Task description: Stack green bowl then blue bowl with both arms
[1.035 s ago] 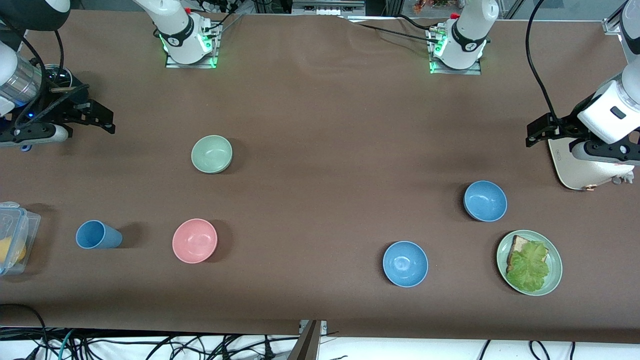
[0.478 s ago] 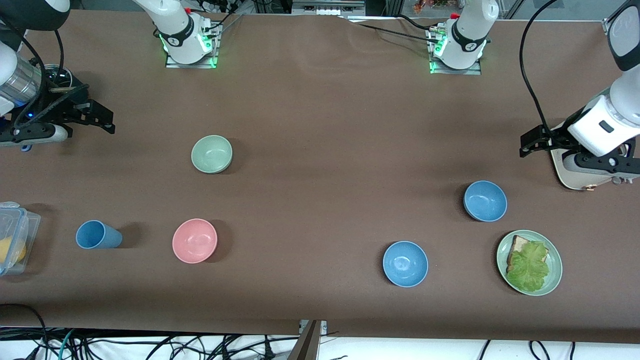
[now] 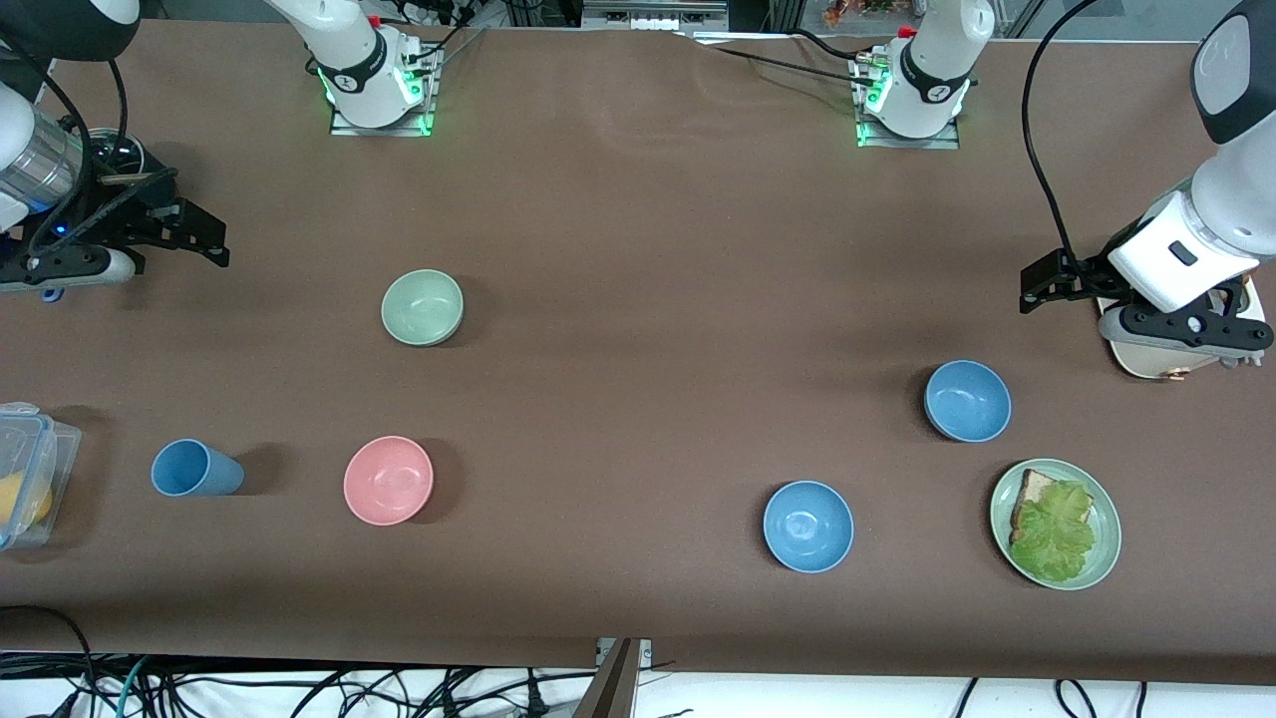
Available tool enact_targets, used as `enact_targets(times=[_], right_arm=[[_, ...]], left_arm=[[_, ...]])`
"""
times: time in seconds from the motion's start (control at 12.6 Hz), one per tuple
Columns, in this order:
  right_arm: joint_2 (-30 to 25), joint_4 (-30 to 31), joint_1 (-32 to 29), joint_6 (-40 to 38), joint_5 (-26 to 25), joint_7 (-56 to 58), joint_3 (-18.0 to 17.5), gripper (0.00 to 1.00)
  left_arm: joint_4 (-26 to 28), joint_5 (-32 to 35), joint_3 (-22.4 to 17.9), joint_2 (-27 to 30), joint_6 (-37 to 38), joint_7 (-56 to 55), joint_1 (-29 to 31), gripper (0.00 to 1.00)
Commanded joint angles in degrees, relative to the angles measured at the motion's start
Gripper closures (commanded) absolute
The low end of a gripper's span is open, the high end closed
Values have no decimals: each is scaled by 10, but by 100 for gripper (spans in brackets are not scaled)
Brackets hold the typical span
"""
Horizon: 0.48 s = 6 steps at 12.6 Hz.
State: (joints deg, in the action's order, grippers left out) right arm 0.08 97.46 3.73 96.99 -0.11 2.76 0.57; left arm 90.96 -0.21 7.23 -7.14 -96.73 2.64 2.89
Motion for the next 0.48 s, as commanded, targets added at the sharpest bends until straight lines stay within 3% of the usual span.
enact_targets(times=[0.0,0.4], right_arm=[[1,-9,-7,-2,-2,-5,-7,0],[1,-9,-7,-2,-1,-5,-6,0]], left_arm=[[2,7,3,11,13,1,0,0],[-7,7,2,8,10,-3,4,0]])
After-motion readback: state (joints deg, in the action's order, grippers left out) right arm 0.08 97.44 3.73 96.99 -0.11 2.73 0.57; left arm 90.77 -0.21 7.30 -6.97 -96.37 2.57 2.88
